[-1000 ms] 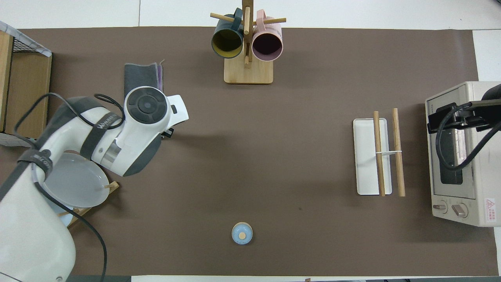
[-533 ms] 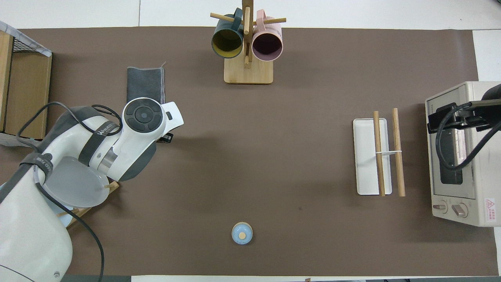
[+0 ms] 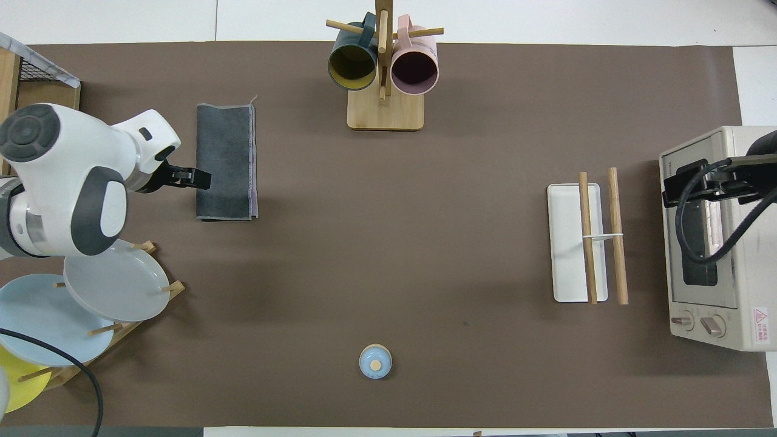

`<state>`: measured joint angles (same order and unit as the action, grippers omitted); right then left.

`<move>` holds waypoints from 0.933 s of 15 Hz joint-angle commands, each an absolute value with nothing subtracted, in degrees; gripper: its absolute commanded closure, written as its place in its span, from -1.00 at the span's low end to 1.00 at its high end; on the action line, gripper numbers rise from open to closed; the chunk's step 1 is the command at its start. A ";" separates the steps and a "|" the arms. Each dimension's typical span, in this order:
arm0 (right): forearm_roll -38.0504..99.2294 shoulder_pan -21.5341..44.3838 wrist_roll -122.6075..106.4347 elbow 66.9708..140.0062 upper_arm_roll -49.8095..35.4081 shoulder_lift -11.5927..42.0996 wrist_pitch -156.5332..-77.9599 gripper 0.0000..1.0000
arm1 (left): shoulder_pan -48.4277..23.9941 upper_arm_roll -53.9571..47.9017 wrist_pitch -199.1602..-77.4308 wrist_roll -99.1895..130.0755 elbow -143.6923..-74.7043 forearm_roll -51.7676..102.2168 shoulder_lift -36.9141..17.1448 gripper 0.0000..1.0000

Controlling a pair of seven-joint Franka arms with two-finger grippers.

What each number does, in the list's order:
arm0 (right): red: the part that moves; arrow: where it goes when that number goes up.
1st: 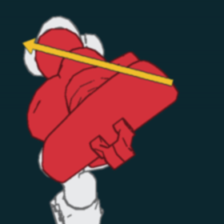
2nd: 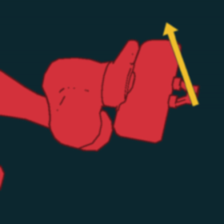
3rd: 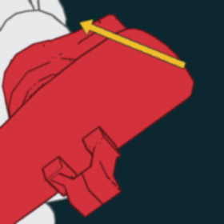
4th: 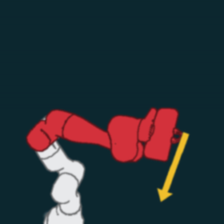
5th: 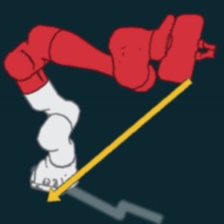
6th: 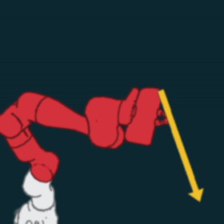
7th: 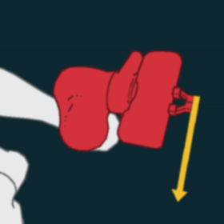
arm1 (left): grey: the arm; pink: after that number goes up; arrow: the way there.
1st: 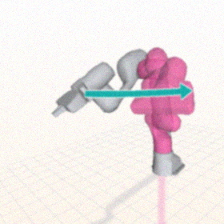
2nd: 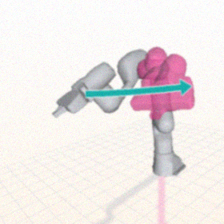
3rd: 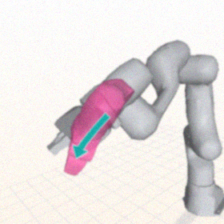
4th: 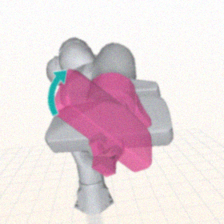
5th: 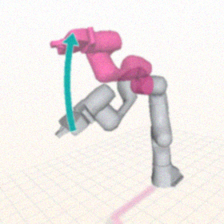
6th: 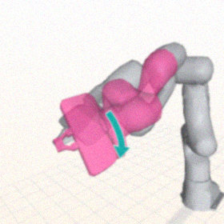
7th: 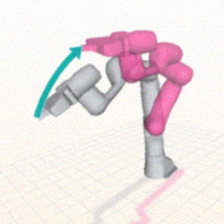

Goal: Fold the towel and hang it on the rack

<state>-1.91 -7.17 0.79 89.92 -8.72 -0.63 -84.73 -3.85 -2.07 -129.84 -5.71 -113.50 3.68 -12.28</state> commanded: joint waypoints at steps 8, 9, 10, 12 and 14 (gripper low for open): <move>-1.05 -7.65 0.79 90.88 -8.96 -1.67 -84.20 -1.00 | -1.58 -2.64 -135.35 -13.71 -115.49 17.31 -17.40 -0.98; -0.97 -7.65 0.79 90.97 -8.96 -1.67 -84.11 -1.00 | -1.67 -2.72 -135.44 -13.71 -115.84 18.01 -17.66 -0.96; -0.97 -7.65 0.79 91.40 -8.96 -1.76 -83.59 -1.00 | -1.67 -2.72 -135.53 -13.71 -116.01 18.54 -17.84 -0.91; -0.97 -7.65 0.97 91.93 -8.96 -2.28 -83.93 -1.00 | -1.67 -2.81 -134.92 -13.89 -116.10 18.81 -17.84 -0.83; -0.97 -7.82 0.88 91.50 -8.96 -1.85 -85.07 -1.00 | -1.67 -3.16 -134.82 -13.89 -116.10 20.03 -17.84 -0.67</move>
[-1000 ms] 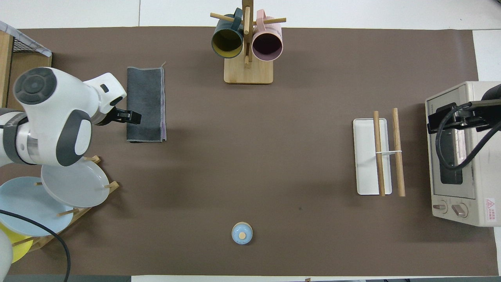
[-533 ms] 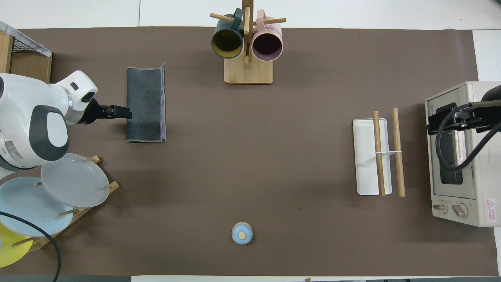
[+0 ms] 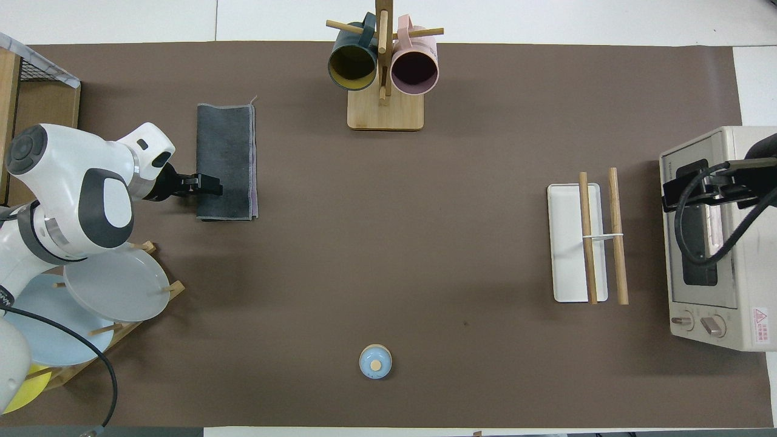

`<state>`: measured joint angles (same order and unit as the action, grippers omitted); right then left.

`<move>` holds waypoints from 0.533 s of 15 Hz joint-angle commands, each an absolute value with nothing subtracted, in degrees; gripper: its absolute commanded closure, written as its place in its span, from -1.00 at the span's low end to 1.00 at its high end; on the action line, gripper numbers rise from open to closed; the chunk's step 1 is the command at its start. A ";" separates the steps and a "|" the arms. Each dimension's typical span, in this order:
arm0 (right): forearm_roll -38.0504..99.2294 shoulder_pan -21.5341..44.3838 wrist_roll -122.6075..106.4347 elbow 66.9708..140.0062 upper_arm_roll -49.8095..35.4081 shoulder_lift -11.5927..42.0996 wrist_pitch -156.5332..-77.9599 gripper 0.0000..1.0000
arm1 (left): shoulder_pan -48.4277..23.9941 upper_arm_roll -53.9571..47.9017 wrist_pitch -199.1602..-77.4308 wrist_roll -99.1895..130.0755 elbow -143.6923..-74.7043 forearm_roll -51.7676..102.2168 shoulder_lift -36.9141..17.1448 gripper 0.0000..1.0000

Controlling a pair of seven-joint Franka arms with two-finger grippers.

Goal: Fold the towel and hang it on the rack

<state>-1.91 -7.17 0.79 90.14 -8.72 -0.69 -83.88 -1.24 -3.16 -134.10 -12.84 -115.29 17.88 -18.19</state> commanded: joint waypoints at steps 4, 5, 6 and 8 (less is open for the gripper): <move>-0.97 -7.56 0.88 91.93 -8.96 -2.37 -83.23 -1.00 | -2.20 -3.34 -134.82 -13.89 -116.37 20.65 -17.84 -0.45; -0.97 -7.56 0.97 91.85 -8.96 -2.29 -83.41 -1.00 | -2.20 -3.34 -134.82 -13.89 -116.98 20.65 -17.75 -0.37; -0.97 -7.56 0.97 91.85 -8.96 -2.29 -83.41 -1.00 | -2.11 -3.34 -134.82 -13.97 -117.24 20.65 -17.75 -0.25; -0.97 -7.73 0.88 91.93 -8.96 -2.29 -83.58 -1.00 | -2.11 -3.25 -134.74 -13.97 -117.25 20.65 -17.67 -0.09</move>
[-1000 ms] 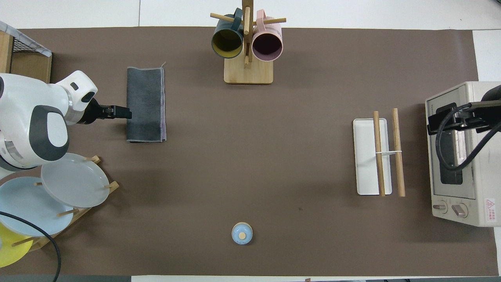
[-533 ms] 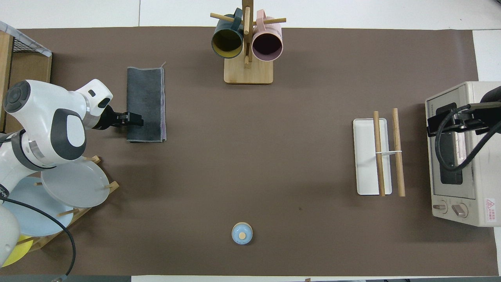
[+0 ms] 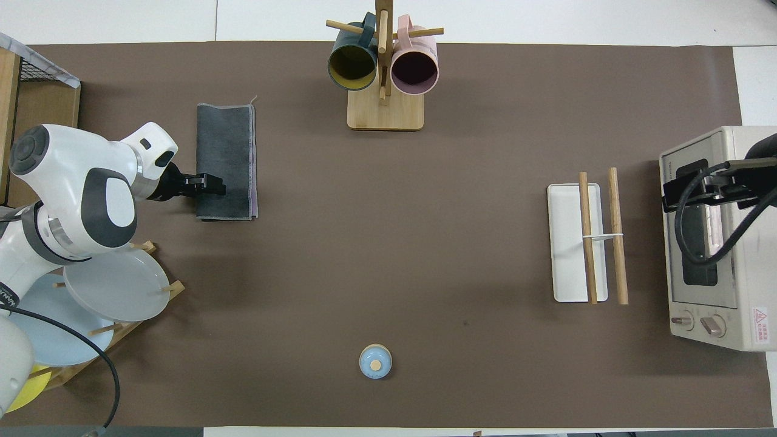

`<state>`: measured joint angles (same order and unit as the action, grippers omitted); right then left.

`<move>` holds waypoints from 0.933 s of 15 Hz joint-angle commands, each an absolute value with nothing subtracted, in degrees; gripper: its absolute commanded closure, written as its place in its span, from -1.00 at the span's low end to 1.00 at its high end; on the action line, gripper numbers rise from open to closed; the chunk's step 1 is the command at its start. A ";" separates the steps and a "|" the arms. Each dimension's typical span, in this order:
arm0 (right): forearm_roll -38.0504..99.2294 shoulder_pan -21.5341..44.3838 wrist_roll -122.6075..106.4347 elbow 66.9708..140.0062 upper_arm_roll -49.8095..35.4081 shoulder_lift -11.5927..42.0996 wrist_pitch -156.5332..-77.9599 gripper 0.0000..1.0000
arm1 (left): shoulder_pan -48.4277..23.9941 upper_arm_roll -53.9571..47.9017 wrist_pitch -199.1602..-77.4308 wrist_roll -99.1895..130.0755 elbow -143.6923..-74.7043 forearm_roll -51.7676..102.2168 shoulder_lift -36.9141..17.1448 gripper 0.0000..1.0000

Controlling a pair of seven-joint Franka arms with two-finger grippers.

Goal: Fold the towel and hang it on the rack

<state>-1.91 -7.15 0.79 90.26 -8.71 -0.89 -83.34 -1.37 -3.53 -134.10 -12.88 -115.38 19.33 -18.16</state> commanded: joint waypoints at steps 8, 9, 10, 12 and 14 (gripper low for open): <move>-0.79 -7.56 0.88 91.93 -8.96 -2.29 -83.50 -1.00 | -1.23 -3.16 -132.55 -13.36 -116.99 20.74 -17.58 1.00; -0.79 -7.56 0.88 91.93 -8.96 -2.29 -83.50 -1.00 | -1.23 -3.08 -132.02 -13.01 -116.63 20.83 -17.58 1.00; -0.79 -7.56 0.88 91.85 -8.96 -2.29 -83.41 -1.00 | -1.23 -3.08 -131.49 -11.62 -115.85 20.83 -17.40 1.00; -0.79 -7.73 0.79 91.84 -8.96 -2.20 -83.67 -1.00 | -1.23 -2.90 -127.64 -6.09 -112.43 20.74 -17.05 1.00; -0.79 -7.65 0.88 91.93 -8.96 -2.29 -83.23 -1.00 | -1.58 -2.90 -122.19 1.71 -107.51 19.96 -16.53 1.00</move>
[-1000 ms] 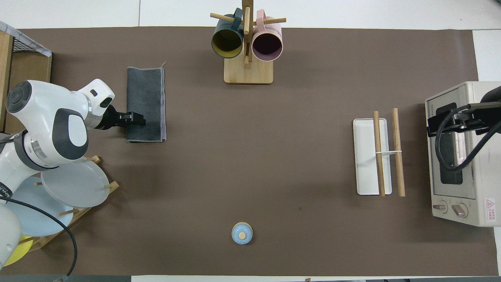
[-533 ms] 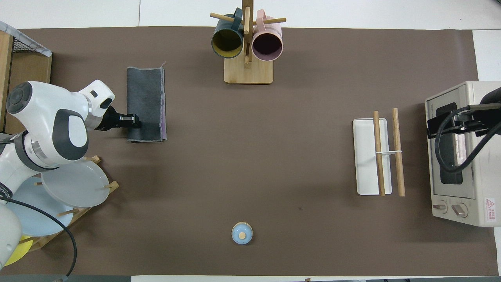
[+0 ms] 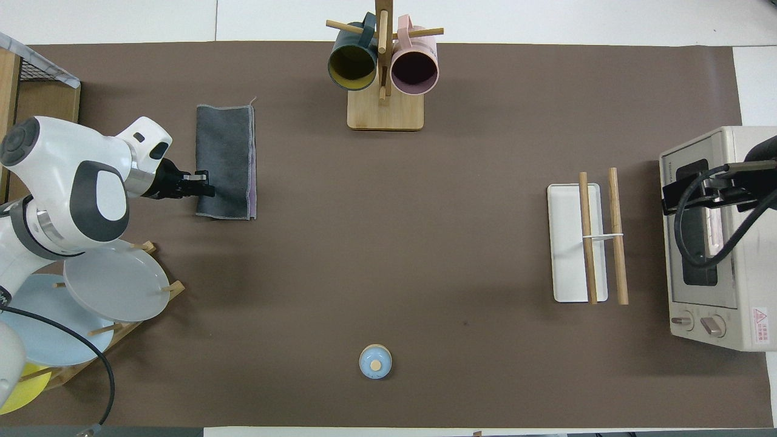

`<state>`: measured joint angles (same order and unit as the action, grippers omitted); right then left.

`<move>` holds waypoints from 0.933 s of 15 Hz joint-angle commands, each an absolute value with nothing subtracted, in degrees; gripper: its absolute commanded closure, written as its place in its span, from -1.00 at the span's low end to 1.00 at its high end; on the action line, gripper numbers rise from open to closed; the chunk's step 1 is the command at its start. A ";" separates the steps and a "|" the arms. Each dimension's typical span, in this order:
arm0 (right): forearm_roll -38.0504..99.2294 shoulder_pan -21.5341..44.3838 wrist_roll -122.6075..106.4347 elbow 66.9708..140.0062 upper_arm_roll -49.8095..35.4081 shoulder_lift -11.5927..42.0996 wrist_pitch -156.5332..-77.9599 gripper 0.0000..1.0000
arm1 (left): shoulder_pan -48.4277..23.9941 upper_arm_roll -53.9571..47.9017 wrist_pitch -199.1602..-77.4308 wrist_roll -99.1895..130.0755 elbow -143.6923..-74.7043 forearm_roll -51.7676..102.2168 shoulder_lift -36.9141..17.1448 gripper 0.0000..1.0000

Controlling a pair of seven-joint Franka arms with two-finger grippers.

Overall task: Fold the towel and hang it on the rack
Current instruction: 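Grasp and lift the folded towel with the left gripper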

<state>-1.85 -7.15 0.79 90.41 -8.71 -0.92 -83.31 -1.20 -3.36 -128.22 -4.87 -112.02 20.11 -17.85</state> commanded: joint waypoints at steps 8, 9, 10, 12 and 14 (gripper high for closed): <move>-0.79 -7.65 0.88 91.85 -8.96 -2.29 -83.32 -1.00 | -5.35 -5.27 -104.96 48.19 -91.07 12.92 -15.29 1.00; -0.79 -7.65 0.88 91.85 -8.96 -2.29 -83.32 -1.00 | -6.14 -5.45 -102.94 54.43 -89.84 12.75 -15.21 1.00; -0.79 -7.65 0.97 91.85 -8.96 -2.29 -83.49 -1.00 | -7.02 -5.71 -101.70 59.63 -89.22 13.09 -14.60 1.00; -0.88 -7.30 0.79 91.93 -9.40 -2.37 -82.97 -1.00 | -7.38 -7.11 -100.99 69.99 -88.16 14.06 -12.49 1.00; -0.79 -5.72 0.44 92.81 -9.84 -2.72 -82.71 -1.00 | -7.38 -8.35 -100.99 80.98 -88.15 17.65 -9.77 1.00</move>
